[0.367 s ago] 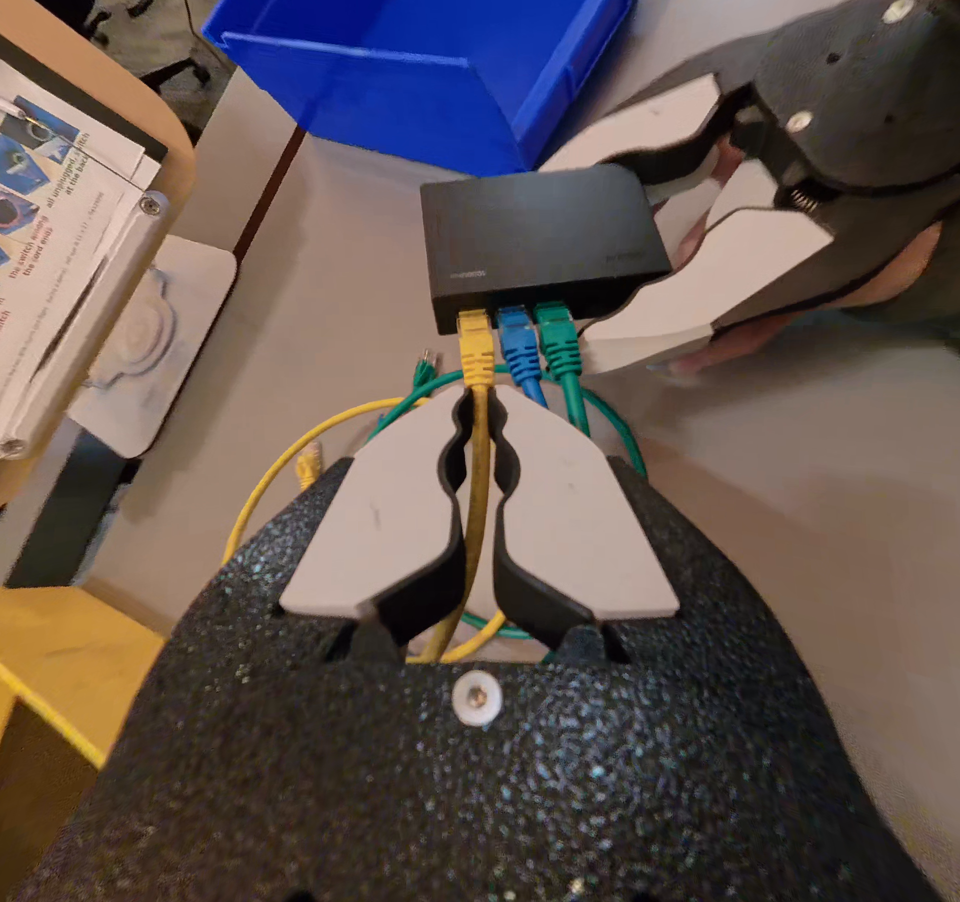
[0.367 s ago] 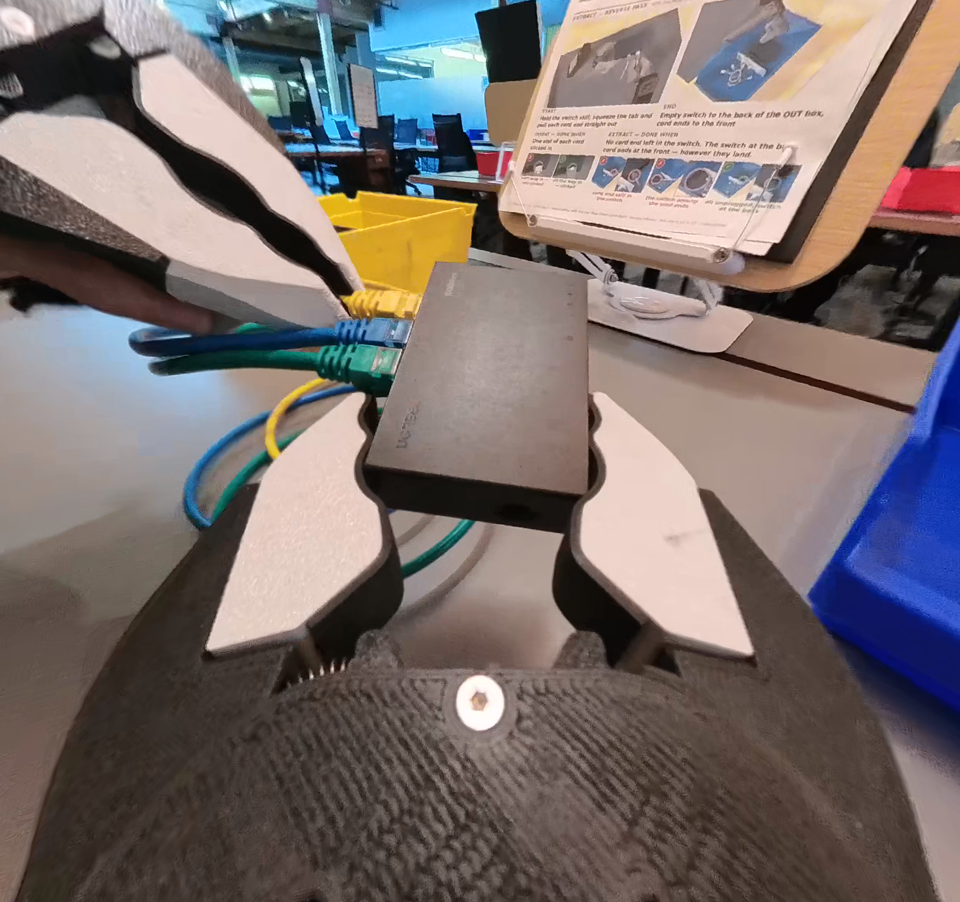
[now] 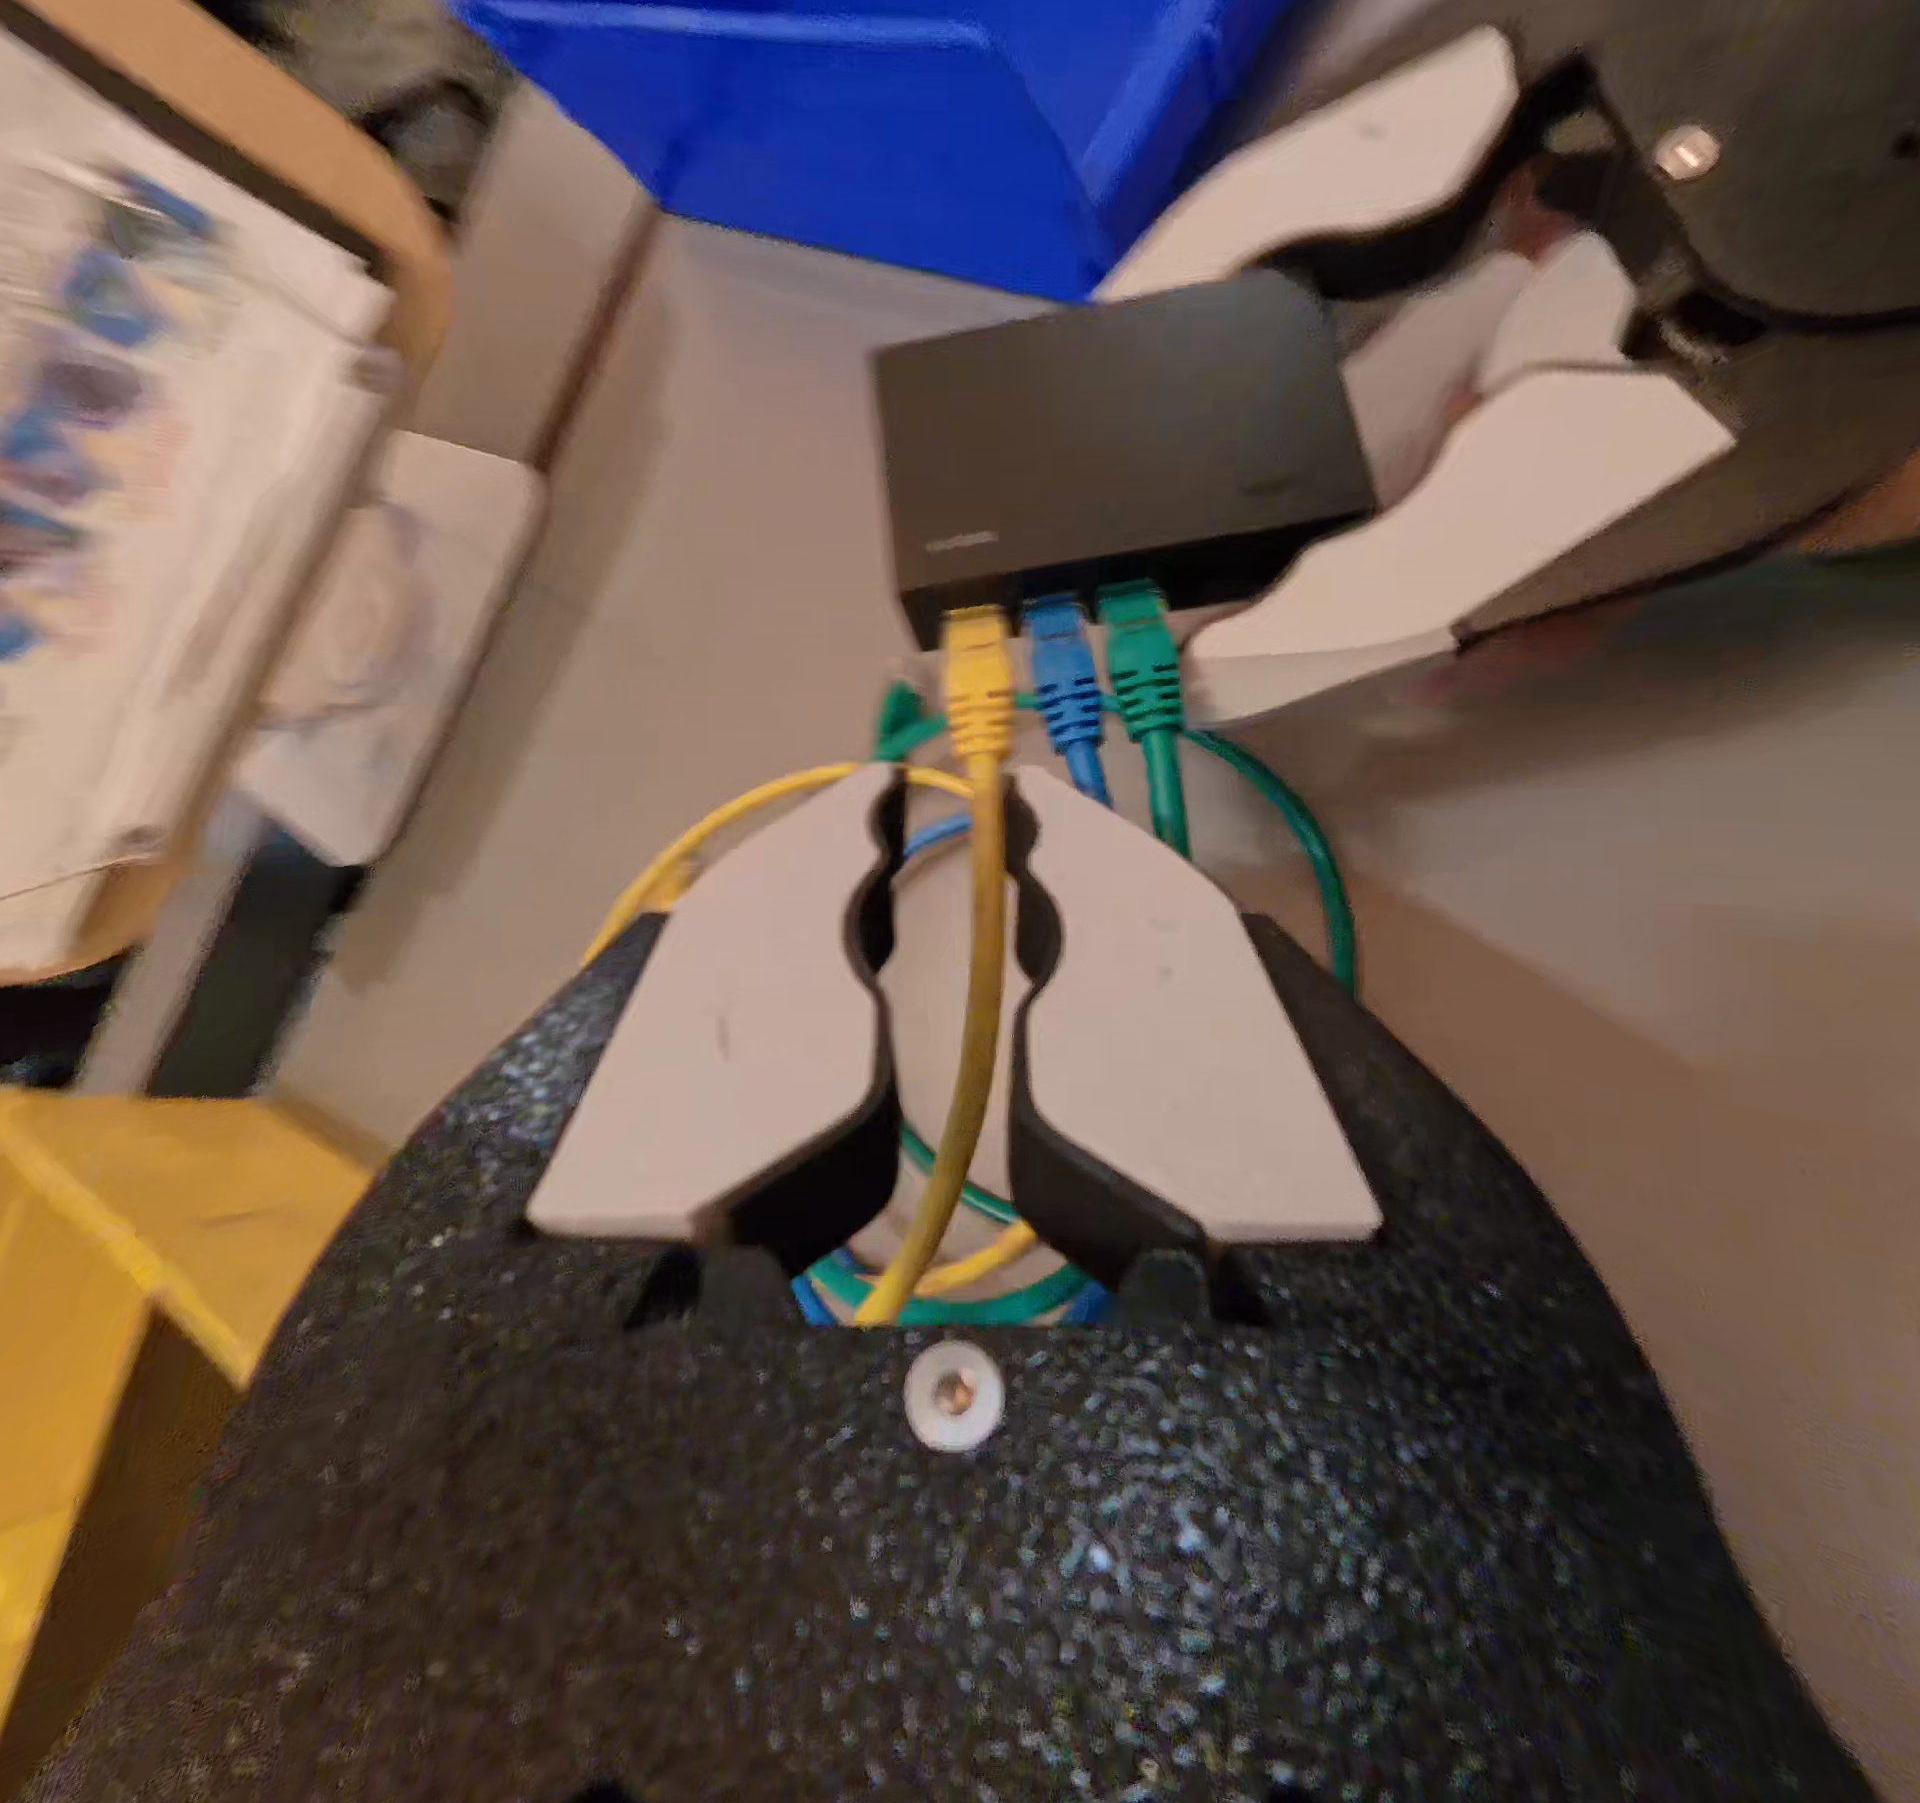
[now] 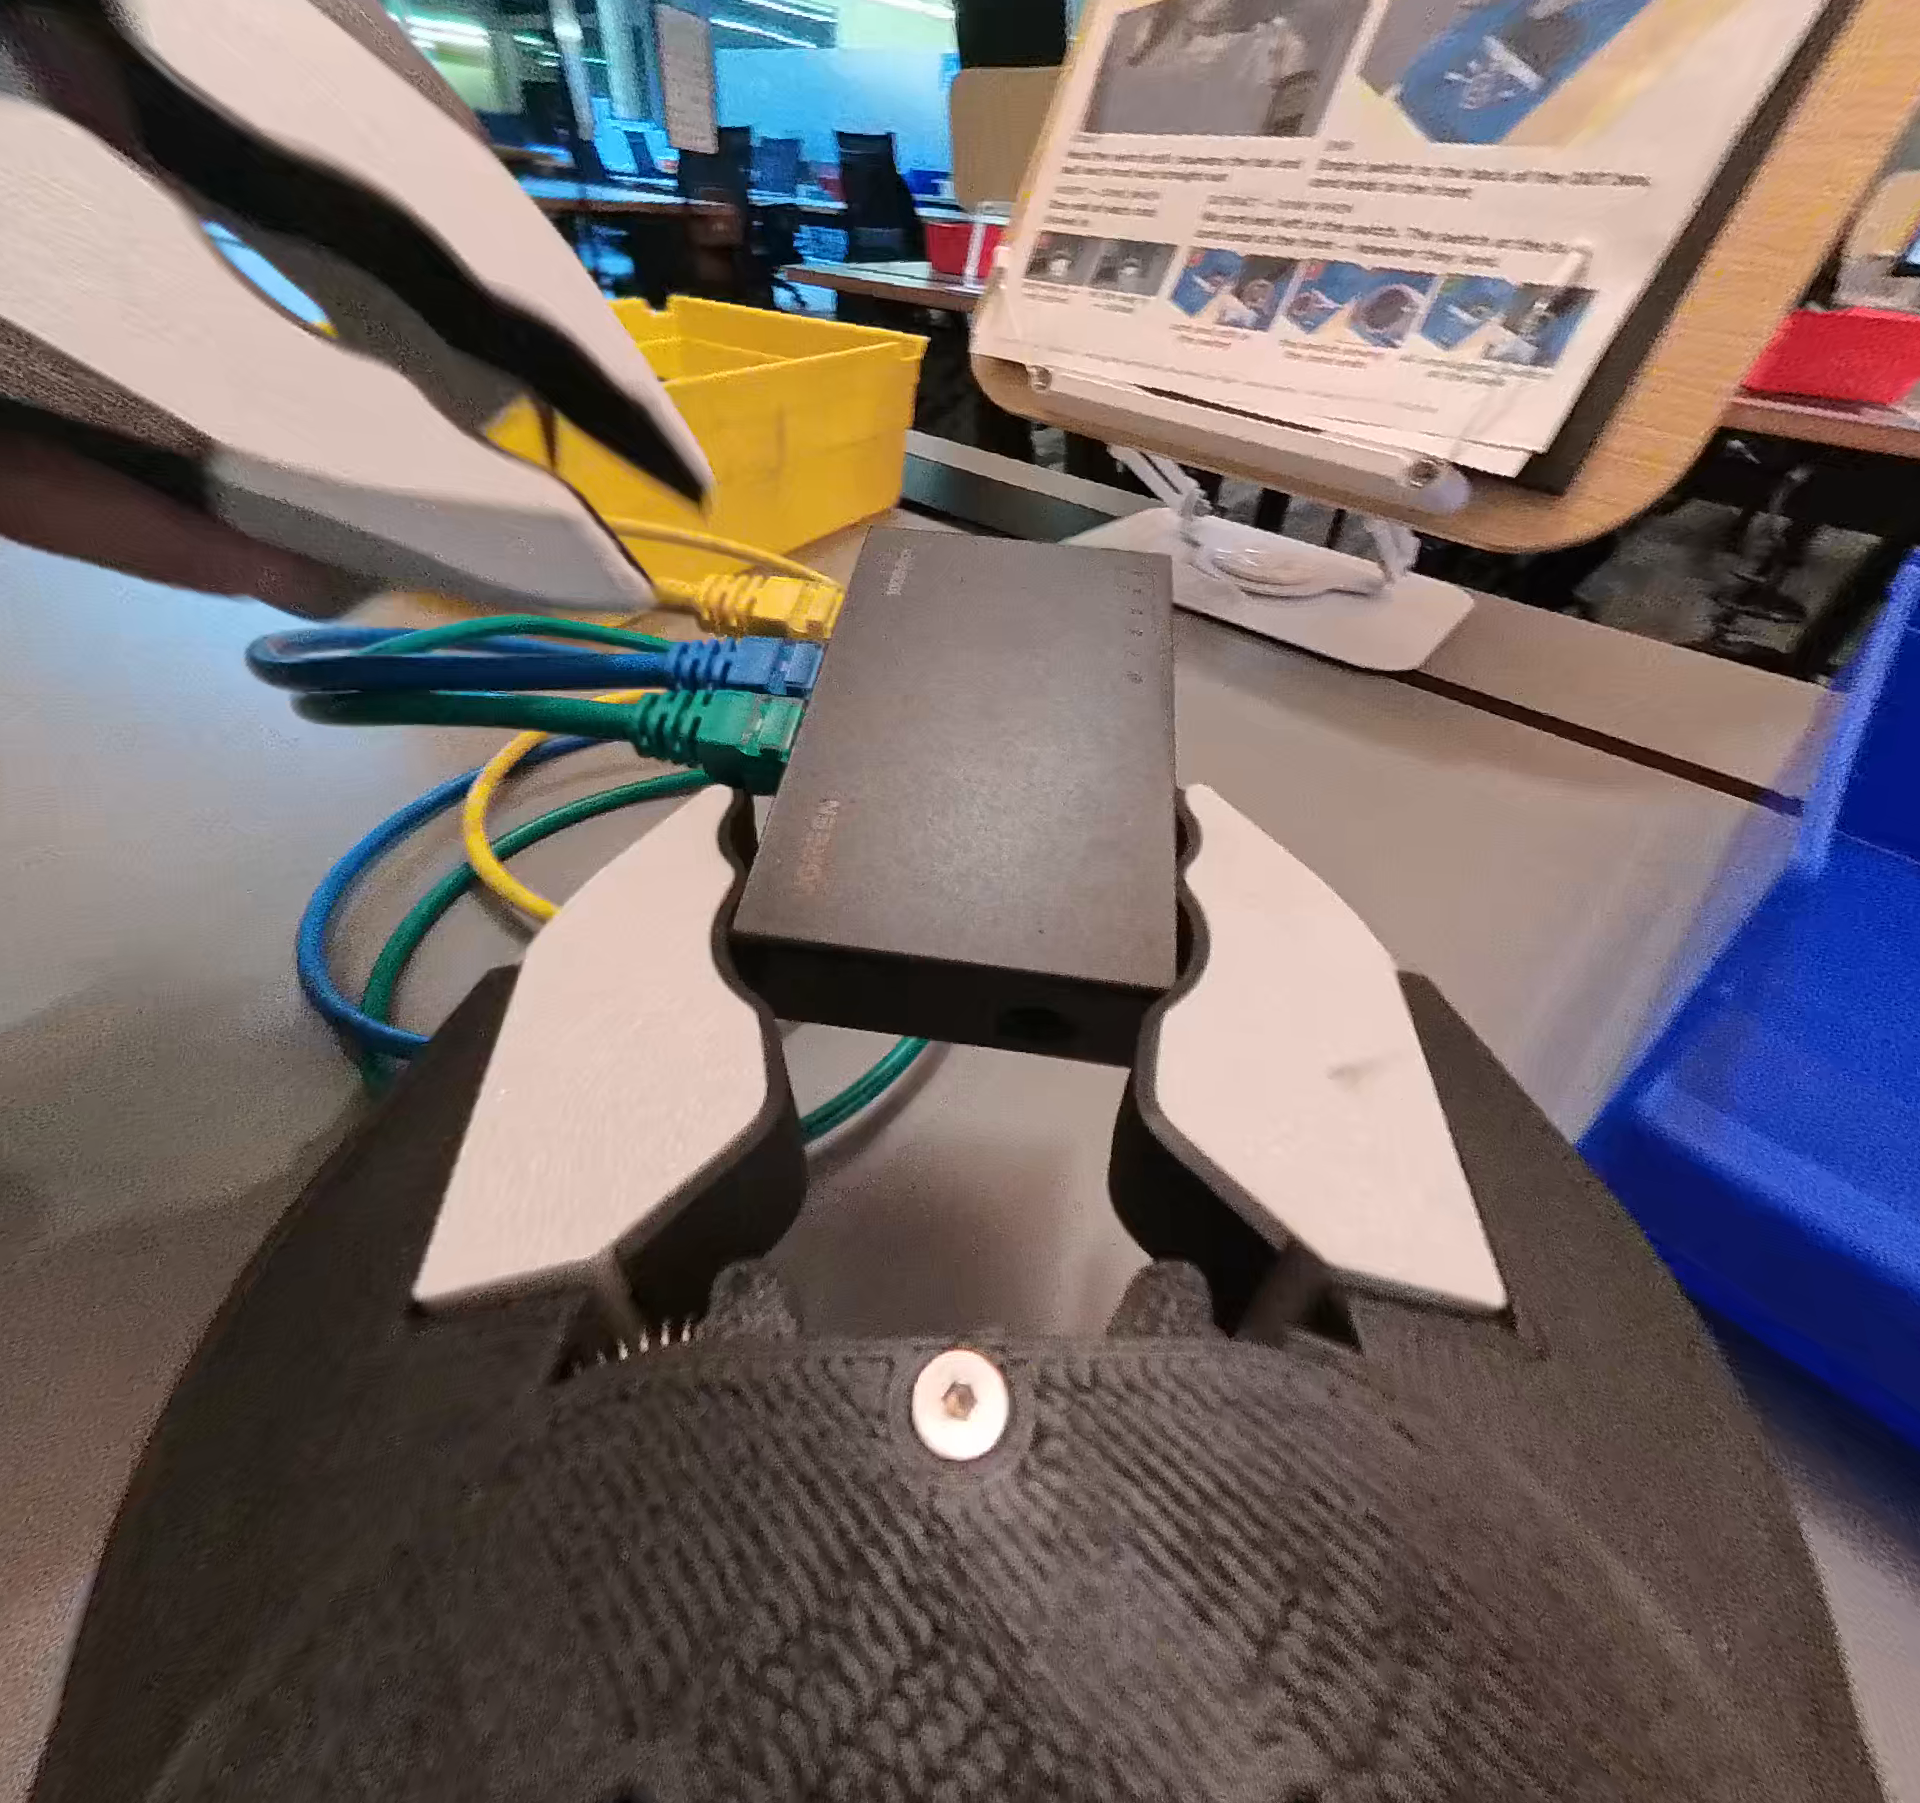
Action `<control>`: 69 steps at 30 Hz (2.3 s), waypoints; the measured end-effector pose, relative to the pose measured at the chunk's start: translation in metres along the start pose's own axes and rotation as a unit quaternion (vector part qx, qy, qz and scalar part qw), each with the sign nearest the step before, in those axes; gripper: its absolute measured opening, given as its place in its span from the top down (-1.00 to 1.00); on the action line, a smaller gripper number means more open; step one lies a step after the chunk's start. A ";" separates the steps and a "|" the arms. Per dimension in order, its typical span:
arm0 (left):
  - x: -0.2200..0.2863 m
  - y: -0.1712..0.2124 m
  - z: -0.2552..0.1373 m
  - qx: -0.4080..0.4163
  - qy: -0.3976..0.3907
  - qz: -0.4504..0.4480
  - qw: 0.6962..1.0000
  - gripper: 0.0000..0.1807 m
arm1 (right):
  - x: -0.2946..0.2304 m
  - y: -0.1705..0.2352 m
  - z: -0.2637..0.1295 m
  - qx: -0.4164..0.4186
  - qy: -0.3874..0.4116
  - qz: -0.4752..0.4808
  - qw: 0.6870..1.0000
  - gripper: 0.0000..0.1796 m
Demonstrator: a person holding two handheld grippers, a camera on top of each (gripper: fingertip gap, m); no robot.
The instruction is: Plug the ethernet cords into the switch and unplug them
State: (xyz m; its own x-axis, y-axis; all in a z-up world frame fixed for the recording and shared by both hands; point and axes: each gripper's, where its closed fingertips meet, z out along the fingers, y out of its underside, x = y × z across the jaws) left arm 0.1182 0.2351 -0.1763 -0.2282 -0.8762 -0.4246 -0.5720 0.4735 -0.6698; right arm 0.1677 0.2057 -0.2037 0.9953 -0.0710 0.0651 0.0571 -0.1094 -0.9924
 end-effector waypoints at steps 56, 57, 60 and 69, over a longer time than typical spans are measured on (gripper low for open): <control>-0.043 0.185 -0.066 0.106 -0.107 -0.278 0.949 0.24 | 0.299 -0.061 -0.082 -0.189 0.397 -0.100 0.893 0.17; -0.042 0.186 -0.064 0.100 -0.106 -0.275 0.950 0.24 | 0.293 -0.049 -0.081 -0.195 0.393 -0.098 0.893 0.17; -0.039 0.187 -0.061 0.084 -0.109 -0.263 0.955 0.24 | 0.273 -0.006 -0.075 -0.244 0.366 -0.104 0.892 0.16; -0.010 0.164 -0.041 0.046 -0.099 -0.209 0.972 0.16 | 0.243 0.029 -0.093 -0.231 0.298 -0.058 0.924 0.11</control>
State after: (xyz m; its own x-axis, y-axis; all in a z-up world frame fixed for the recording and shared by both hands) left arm -0.0059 0.3183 -0.2569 0.1708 -0.9633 -0.2068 -0.5066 0.0942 -0.8570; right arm 0.4043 0.0926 -0.2069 0.7566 -0.5513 0.3515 -0.0158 -0.5529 -0.8331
